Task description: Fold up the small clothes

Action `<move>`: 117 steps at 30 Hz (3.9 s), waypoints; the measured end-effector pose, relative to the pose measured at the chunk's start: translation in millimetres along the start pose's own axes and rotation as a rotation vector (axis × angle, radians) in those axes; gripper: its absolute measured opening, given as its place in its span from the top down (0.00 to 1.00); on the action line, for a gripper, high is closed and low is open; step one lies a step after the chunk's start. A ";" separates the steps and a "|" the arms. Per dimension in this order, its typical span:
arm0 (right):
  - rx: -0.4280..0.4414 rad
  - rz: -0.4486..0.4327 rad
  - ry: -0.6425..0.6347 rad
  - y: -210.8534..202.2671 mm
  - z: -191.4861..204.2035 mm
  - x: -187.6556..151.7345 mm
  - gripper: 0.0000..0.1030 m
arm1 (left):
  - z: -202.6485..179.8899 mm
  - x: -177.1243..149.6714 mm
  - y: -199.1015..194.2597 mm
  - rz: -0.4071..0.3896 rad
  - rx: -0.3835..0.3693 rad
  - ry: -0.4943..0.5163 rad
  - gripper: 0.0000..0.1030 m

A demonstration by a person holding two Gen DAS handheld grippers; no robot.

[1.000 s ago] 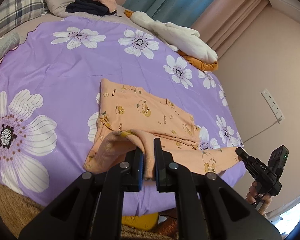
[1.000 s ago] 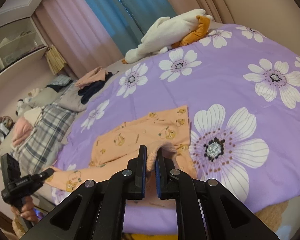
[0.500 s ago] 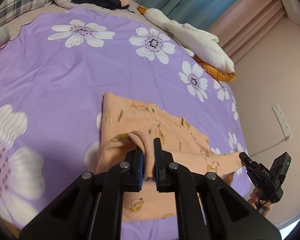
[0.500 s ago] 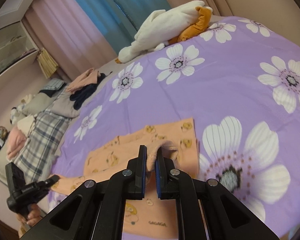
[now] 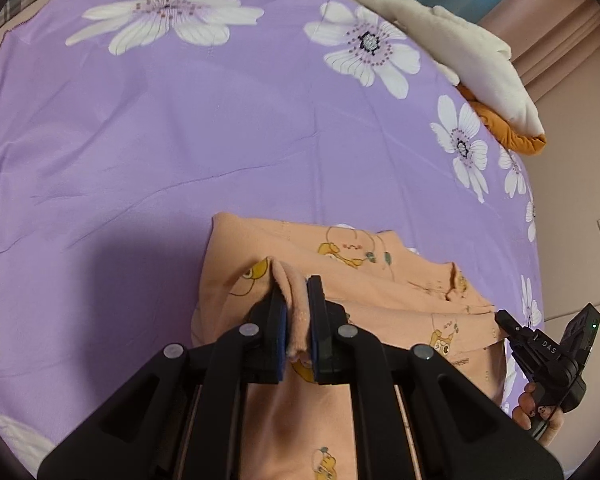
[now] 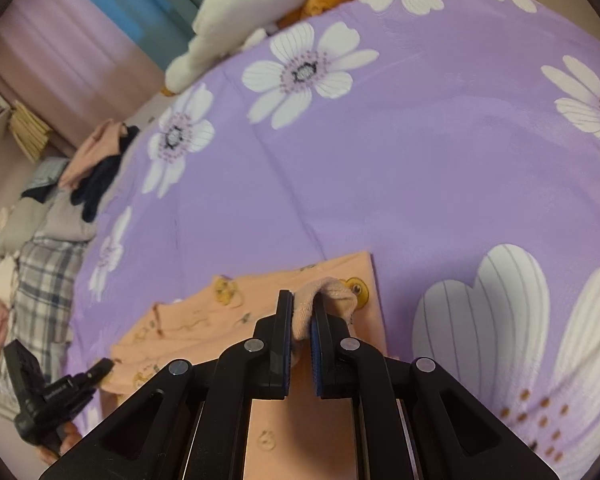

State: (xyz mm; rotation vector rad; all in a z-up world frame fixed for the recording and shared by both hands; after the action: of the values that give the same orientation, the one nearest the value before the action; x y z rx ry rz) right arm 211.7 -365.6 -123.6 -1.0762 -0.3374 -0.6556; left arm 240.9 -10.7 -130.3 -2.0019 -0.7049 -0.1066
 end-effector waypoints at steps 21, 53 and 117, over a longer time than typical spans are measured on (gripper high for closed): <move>0.049 0.043 0.099 26.9 -7.8 24.4 0.89 | 7.6 43.8 14.1 0.032 -0.048 -0.141 0.67; -0.136 -0.012 -0.086 -36.8 -10.5 -49.2 0.84 | 37.7 -72.7 -50.7 0.046 0.031 -0.017 0.35; 0.142 -0.097 0.167 -48.7 -10.1 -81.2 0.85 | 7.1 -111.3 -51.2 0.121 -0.178 0.002 0.89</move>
State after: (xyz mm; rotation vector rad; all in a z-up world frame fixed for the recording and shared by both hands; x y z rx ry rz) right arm 117.8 -363.2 -139.1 -0.8679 -0.2876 -0.7913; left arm 120.6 -34.8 -133.7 -2.2097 -0.5884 -0.1021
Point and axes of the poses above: each gripper's, at about its wrist camera, not at the fingertips, and y roughly the way its jaws point, z to its left, x to its top, the point moved 3 cm from there along y, roughly the way its jaws point, and after that the axes turned 6 degrees about -y, right-handed, at the moved point
